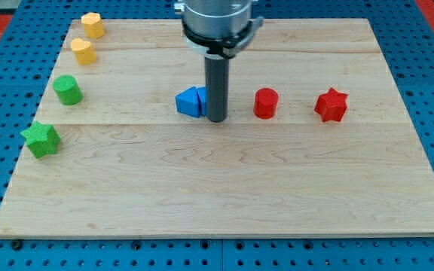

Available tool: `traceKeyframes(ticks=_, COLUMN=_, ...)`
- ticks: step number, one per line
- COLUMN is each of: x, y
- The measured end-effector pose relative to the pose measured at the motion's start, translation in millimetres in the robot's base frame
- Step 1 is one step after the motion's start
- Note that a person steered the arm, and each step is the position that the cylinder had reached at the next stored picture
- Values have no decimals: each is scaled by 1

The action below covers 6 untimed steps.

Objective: Point your arm at the red star

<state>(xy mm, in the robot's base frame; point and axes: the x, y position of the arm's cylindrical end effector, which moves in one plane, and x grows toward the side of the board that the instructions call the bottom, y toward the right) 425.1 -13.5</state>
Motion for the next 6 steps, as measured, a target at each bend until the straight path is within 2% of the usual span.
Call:
traceKeyframes(ticks=2, x=-68, y=-28)
traceKeyframes(ticks=3, x=-80, y=5)
traceKeyframes(ticks=5, x=-98, y=142)
traceKeyframes(ticks=6, x=-90, y=258)
